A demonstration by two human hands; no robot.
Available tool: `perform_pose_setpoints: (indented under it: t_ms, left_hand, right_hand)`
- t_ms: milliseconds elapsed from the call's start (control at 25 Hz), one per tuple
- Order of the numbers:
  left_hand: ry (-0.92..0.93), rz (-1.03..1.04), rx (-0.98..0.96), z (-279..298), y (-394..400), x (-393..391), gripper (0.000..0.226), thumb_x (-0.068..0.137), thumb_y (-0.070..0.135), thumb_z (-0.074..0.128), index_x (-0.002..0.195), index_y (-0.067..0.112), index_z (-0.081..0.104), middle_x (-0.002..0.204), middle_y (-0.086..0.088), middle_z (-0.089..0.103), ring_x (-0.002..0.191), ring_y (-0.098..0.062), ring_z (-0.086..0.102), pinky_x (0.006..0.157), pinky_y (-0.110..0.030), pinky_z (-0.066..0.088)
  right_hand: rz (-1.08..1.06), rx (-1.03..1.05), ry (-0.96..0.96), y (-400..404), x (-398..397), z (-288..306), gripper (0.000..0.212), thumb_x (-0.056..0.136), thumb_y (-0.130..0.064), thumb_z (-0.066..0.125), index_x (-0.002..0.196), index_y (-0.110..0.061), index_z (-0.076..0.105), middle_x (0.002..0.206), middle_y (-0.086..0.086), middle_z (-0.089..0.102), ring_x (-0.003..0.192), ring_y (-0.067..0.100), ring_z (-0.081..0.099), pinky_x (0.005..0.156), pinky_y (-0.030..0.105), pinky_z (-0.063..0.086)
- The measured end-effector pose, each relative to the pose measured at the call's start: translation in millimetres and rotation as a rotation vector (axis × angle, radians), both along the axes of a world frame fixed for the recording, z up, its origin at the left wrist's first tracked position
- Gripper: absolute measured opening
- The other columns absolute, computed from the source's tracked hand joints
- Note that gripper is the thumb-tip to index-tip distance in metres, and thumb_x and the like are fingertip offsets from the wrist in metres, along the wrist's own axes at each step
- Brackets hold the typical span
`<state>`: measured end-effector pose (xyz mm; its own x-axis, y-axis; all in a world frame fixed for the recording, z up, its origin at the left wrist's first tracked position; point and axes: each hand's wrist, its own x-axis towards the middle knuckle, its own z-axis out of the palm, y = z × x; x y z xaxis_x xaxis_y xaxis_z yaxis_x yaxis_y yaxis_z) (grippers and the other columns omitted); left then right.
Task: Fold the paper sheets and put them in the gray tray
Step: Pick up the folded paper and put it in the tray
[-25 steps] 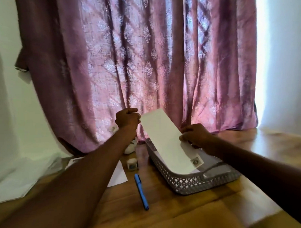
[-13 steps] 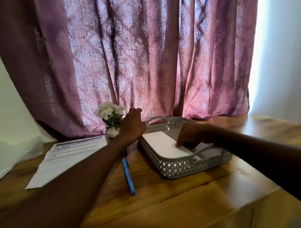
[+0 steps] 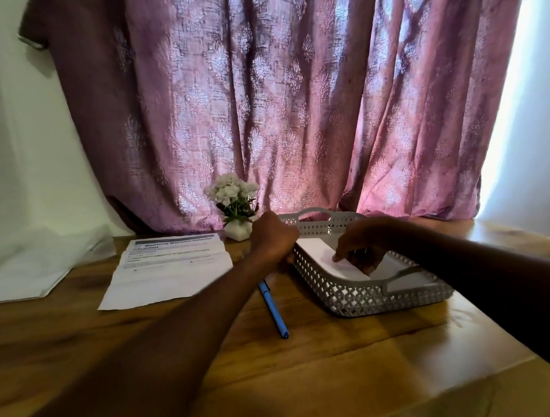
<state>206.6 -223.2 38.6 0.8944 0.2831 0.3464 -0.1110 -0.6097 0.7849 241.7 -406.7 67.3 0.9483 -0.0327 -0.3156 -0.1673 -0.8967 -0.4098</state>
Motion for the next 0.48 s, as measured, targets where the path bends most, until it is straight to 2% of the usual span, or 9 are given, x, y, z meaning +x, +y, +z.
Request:
perform_pose_setpoints:
  t_ms: [80, 200, 320, 400, 440, 480]
  left_hand:
    - [0.008, -0.018, -0.05, 0.6, 0.7, -1.6, 0.026, 0.087, 0.016, 0.068, 0.103, -0.004, 0.07, 0.087, -0.014, 0.074, 0.056, -0.019, 0.067, 0.039, -0.024, 0.043]
    - [-0.006, -0.017, -0.116, -0.6, -0.1, -5.3, 0.025, 0.089, 0.013, 0.067, 0.105, -0.007, 0.068, 0.086, -0.016, 0.074, 0.045, -0.016, 0.065, 0.037, -0.022, 0.045]
    - [-0.024, -0.029, -0.104, -3.0, -0.5, -8.8, 0.029, 0.09, 0.013, 0.066, 0.107, -0.01, 0.067, 0.088, -0.021, 0.074, 0.065, -0.029, 0.074, 0.055, -0.034, 0.06]
    - [-0.057, -0.036, -0.068, -4.1, -0.4, -10.9, 0.031, 0.093, 0.016, 0.063, 0.111, -0.01, 0.066, 0.091, -0.021, 0.074, 0.076, -0.034, 0.075, 0.068, -0.044, 0.064]
    - [-0.096, -0.018, -0.023, -3.2, 0.3, -14.1, 0.032, 0.096, 0.018, 0.062, 0.116, -0.007, 0.064, 0.092, -0.019, 0.074, 0.076, -0.032, 0.073, 0.067, -0.044, 0.063]
    - [-0.157, 0.012, 0.041, -1.0, 2.0, -18.8, 0.031, 0.098, 0.02, 0.06, 0.12, -0.002, 0.063, 0.092, -0.015, 0.073, 0.076, -0.027, 0.071, 0.062, -0.04, 0.059]
  right_hand:
    - [-0.002, 0.004, 0.027, 1.4, 1.2, -0.1, 0.022, 0.096, -0.02, 0.07, 0.088, -0.004, 0.057, 0.073, 0.01, 0.052, 0.065, 0.023, 0.055, 0.076, 0.038, 0.056]
    - [0.01, 0.011, 0.021, 3.1, -0.7, -0.4, 0.02, 0.096, -0.015, 0.07, 0.085, -0.005, 0.057, 0.071, 0.008, 0.05, 0.063, 0.02, 0.052, 0.072, 0.035, 0.055]
    - [0.025, 0.046, 0.008, 2.6, -5.0, -0.1, 0.017, 0.098, -0.01, 0.067, 0.086, -0.005, 0.056, 0.071, 0.008, 0.051, 0.062, 0.02, 0.052, 0.07, 0.034, 0.054]
    - [0.025, 0.101, -0.02, -0.4, -13.8, 2.1, 0.014, 0.098, -0.009, 0.064, 0.088, -0.005, 0.055, 0.072, 0.009, 0.054, 0.062, 0.02, 0.054, 0.068, 0.034, 0.055]
    - [0.035, 0.088, -0.122, -1.7, -19.4, 5.3, 0.011, 0.097, -0.009, 0.065, 0.091, -0.007, 0.056, 0.075, 0.009, 0.058, 0.062, 0.021, 0.058, 0.065, 0.033, 0.056]
    - [0.063, 0.01, -0.31, -3.1, -24.9, 10.1, 0.008, 0.095, -0.01, 0.065, 0.094, -0.01, 0.057, 0.078, 0.008, 0.062, 0.064, 0.02, 0.061, 0.06, 0.03, 0.058]
